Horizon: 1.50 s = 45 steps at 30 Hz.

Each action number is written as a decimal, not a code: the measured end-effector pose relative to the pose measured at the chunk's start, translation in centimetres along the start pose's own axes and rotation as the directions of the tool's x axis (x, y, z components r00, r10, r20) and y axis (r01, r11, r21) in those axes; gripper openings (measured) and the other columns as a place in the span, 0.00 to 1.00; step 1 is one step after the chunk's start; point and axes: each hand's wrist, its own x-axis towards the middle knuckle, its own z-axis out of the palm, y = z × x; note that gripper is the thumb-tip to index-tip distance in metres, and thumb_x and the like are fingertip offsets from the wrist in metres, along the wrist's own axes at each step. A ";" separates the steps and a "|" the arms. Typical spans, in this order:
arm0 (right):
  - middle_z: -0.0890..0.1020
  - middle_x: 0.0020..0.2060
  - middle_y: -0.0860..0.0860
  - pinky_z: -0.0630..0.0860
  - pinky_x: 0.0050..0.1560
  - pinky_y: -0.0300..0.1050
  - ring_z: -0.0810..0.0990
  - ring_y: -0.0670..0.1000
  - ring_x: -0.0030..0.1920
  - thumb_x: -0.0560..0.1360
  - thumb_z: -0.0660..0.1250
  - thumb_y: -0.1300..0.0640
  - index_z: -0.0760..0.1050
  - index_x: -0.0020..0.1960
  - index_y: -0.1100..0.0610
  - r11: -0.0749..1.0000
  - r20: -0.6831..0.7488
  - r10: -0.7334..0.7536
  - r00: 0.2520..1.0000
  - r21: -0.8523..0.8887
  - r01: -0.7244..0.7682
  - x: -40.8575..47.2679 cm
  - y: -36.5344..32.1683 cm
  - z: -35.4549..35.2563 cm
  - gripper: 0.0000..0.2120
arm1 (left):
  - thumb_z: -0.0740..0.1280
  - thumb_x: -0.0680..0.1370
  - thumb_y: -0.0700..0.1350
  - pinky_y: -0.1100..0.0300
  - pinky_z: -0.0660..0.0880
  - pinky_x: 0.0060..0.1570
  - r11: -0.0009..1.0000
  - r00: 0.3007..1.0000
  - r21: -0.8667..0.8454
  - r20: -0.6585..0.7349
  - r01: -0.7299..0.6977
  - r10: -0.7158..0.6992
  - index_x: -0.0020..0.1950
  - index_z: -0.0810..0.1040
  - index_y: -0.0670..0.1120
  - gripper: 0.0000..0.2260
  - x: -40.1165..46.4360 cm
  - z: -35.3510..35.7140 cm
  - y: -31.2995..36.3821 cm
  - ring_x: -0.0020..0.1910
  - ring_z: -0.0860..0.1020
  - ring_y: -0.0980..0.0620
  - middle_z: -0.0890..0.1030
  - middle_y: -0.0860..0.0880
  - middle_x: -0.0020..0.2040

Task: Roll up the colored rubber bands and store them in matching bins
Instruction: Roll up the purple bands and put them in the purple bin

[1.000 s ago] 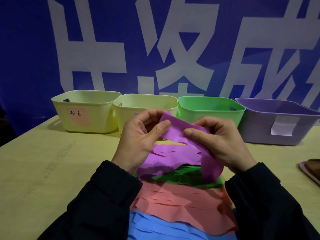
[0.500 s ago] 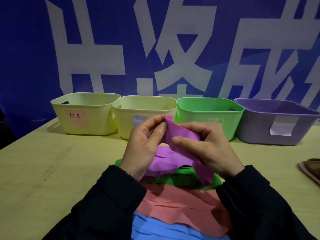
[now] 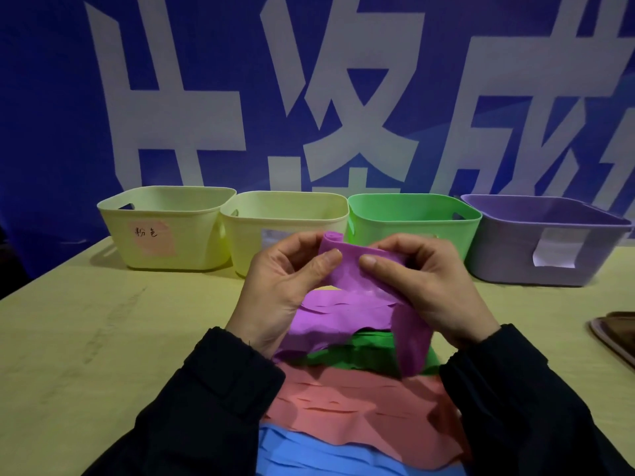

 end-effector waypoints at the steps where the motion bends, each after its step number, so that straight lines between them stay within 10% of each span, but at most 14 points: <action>1: 0.83 0.32 0.48 0.74 0.34 0.34 0.78 0.42 0.32 0.71 0.74 0.56 0.83 0.43 0.56 0.999 -0.013 -0.026 1.000 -0.039 0.026 0.0 0.1 0.0 0.03 | 0.75 0.71 0.44 0.57 0.81 0.50 1.000 1.000 0.017 -0.003 -0.005 0.006 0.51 0.87 0.50 0.09 0.0 0.1 -0.1 0.46 0.82 0.50 0.86 0.47 0.48; 9: 0.81 0.31 0.46 0.71 0.33 0.38 0.76 0.42 0.32 0.75 0.75 0.53 0.83 0.43 0.51 0.924 -0.026 -0.162 0.986 -0.355 0.142 0.2 1.4 0.1 0.04 | 0.65 0.82 0.39 0.58 0.80 0.44 0.963 0.997 0.262 0.060 -0.066 0.052 0.62 0.80 0.52 0.12 -0.3 0.2 -0.3 0.48 0.81 0.50 0.83 0.50 0.49; 26: 0.82 0.32 0.45 0.72 0.34 0.35 0.78 0.41 0.33 0.76 0.74 0.57 0.82 0.41 0.54 0.945 -0.022 -0.113 0.993 -0.313 0.101 0.3 0.9 -0.4 0.05 | 0.74 0.72 0.47 0.58 0.79 0.34 0.950 0.997 0.304 -0.002 -0.068 0.072 0.54 0.82 0.53 0.11 -0.1 -0.2 0.1 0.37 0.79 0.47 0.83 0.45 0.49; 45: 0.86 0.41 0.43 0.77 0.44 0.38 0.83 0.43 0.43 0.79 0.70 0.59 0.84 0.51 0.55 0.938 -0.027 -0.172 0.985 -0.308 0.156 0.0 1.5 0.8 0.04 | 0.66 0.82 0.42 0.59 0.81 0.43 0.973 0.997 0.231 0.077 0.004 -0.022 0.61 0.80 0.47 0.08 -0.2 0.4 -1.0 0.50 0.82 0.51 0.84 0.46 0.53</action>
